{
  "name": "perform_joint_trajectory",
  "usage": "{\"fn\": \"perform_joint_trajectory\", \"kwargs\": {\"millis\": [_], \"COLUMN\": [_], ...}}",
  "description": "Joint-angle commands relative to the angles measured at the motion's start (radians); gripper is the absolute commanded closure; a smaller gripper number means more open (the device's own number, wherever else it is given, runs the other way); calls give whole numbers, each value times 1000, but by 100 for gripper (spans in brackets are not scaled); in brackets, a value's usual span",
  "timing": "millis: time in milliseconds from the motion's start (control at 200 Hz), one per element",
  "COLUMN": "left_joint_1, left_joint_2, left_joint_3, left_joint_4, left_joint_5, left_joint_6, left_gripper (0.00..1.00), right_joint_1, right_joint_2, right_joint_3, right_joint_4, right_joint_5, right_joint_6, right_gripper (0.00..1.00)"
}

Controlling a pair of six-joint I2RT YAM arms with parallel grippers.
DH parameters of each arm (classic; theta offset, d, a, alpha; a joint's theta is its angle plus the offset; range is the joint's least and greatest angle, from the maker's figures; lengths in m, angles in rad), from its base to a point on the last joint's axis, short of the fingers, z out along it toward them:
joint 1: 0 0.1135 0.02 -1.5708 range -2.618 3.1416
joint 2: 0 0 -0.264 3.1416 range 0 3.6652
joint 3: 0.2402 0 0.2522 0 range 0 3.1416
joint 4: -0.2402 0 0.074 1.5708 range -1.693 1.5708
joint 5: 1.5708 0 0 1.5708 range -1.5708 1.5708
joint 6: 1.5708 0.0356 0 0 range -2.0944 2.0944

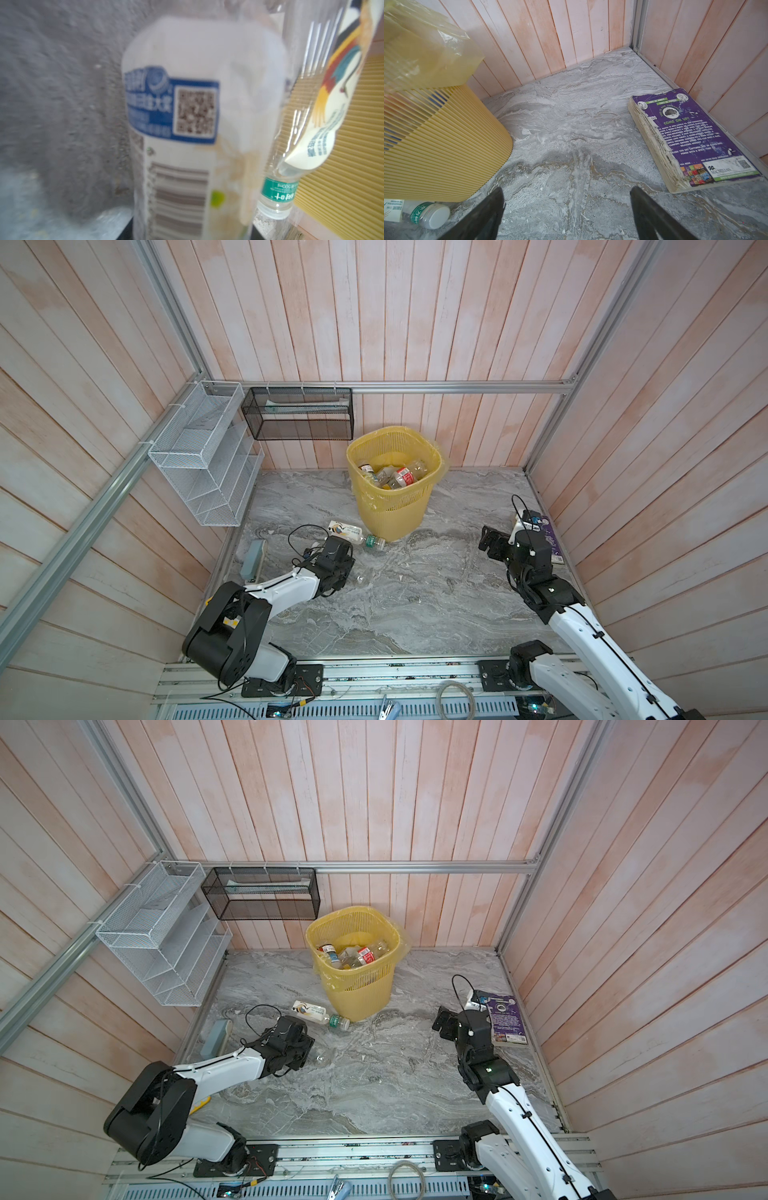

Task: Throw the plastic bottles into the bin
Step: 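Grasp the oolong tea bottle with the left gripper and lift it, then carry the oolong tea bottle over the bin and open the left gripper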

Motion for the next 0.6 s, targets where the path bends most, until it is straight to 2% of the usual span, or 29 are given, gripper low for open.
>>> {"fn": "perform_joint_trajectory", "kwargs": {"millis": [0, 135, 280, 355, 460, 595], "left_joint_1": [2, 2, 2, 3, 2, 2], "left_joint_2": [-129, -340, -545, -606, -602, -463], "left_joint_3": [7, 67, 117, 166, 236, 367], "left_joint_4": [-62, -105, 67, 184, 373, 522], "left_joint_5": [-71, -257, -446, -494, -460, -301], "left_joint_6": [43, 188, 521, 696, 897, 1012], "left_gripper": [54, 53, 53, 53, 53, 53], "right_joint_1": [-6, -7, -6, -8, -8, -9], "right_joint_2": [7, 9, -2, -9, -18, -23], "right_joint_3": [14, 21, 25, 24, 20, 25], "right_joint_4": [13, 19, 26, 30, 37, 39], "right_joint_5": [-1, 7, 16, 20, 24, 14], "right_joint_6": [-9, -6, -9, -11, -7, -6], "right_gripper": [5, 5, 5, 5, 5, 5]}}
